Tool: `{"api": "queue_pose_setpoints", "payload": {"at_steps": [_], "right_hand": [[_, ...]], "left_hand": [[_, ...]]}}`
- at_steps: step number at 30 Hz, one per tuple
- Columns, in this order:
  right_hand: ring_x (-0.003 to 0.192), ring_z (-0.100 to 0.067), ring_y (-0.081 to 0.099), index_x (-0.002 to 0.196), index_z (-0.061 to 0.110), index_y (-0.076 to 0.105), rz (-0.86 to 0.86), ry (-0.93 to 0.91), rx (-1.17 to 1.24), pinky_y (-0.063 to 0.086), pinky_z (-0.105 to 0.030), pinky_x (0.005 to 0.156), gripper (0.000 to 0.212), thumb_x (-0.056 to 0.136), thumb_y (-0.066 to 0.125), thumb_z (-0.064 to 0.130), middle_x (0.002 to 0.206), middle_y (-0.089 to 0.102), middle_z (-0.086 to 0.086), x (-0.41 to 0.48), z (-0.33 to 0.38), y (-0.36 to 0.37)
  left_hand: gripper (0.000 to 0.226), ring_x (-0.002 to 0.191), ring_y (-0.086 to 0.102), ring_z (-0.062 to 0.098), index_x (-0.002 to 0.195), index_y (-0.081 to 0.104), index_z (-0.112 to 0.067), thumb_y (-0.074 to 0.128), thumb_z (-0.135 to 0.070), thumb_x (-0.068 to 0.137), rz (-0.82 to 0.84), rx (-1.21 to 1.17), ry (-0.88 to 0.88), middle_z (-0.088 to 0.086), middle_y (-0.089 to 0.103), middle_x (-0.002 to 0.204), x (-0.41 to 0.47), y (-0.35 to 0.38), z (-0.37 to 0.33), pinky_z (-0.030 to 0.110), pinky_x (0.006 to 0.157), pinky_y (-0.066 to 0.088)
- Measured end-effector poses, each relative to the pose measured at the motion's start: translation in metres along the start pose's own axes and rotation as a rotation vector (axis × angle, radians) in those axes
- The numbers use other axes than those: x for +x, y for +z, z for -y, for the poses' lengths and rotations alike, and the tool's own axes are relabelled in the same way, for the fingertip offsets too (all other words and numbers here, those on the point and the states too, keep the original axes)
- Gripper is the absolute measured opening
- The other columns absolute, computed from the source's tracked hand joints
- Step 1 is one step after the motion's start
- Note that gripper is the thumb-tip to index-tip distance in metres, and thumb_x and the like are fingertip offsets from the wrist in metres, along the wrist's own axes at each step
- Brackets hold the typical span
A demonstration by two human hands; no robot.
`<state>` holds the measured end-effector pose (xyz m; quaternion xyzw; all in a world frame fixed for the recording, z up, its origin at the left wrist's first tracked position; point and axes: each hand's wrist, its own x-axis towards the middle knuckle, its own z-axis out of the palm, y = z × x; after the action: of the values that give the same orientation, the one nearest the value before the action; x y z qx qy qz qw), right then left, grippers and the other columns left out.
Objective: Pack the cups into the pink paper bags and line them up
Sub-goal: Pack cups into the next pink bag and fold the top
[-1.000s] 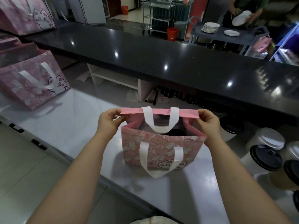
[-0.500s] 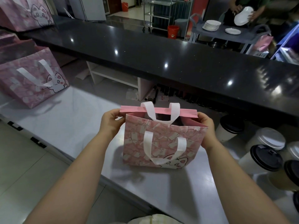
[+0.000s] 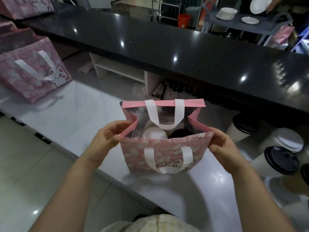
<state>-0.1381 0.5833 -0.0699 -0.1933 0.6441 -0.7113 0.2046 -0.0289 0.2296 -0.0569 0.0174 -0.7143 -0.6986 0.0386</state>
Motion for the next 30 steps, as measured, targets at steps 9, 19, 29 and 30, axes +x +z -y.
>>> {"api": "queue_pose_setpoints", "payload": {"at_steps": [9, 19, 29, 30], "right_hand": [[0.082, -0.009, 0.069, 0.093, 0.020, 0.069, -0.295, -0.120, 0.000, 0.056, -0.020, 0.070, 0.013, 0.084, 0.063, 0.027, 0.087, 0.073, 0.006, 0.012, 0.001, 0.034], [0.100, -0.009, 0.064, 0.080, 0.025, 0.068, -0.333, -0.182, -0.091, 0.054, -0.032, 0.077, 0.019, 0.090, 0.063, 0.010, 0.104, 0.067, 0.013, 0.031, -0.004, 0.036], [0.122, -0.033, 0.055, 0.075, 0.018, 0.071, -0.138, -0.025, 0.006, 0.052, -0.052, 0.093, 0.017, 0.084, 0.065, 0.004, 0.142, 0.051, 0.009, 0.079, 0.014, 0.013], [0.115, -0.033, 0.060, 0.084, 0.018, 0.073, -0.164, -0.049, 0.022, 0.053, -0.051, 0.091, 0.015, 0.084, 0.065, 0.005, 0.136, 0.057, -0.003, 0.080, 0.013, 0.015]], "left_hand": [[0.018, 0.086, 0.072, 0.010, 0.088, 0.076, -0.043, 0.074, -0.034, 0.072, -0.351, 0.047, 0.078, -0.011, 0.075, 0.092, -0.002, 0.033, 0.002, 0.017, 0.064, 0.056], [0.015, 0.099, 0.068, 0.011, 0.089, 0.077, -0.038, 0.069, -0.030, 0.080, -0.373, 0.040, 0.088, -0.015, 0.069, 0.114, 0.009, 0.034, 0.003, 0.025, 0.073, 0.058], [0.008, 0.128, 0.050, 0.016, 0.075, 0.079, -0.027, 0.080, -0.025, 0.067, -0.306, 0.060, 0.077, -0.023, 0.054, 0.133, 0.051, 0.011, -0.007, 0.049, 0.095, 0.053], [0.012, 0.123, 0.054, 0.016, 0.079, 0.080, -0.027, 0.082, -0.024, 0.067, -0.327, 0.054, 0.105, -0.020, 0.059, 0.126, 0.053, 0.013, -0.006, 0.047, 0.092, 0.055]]}}
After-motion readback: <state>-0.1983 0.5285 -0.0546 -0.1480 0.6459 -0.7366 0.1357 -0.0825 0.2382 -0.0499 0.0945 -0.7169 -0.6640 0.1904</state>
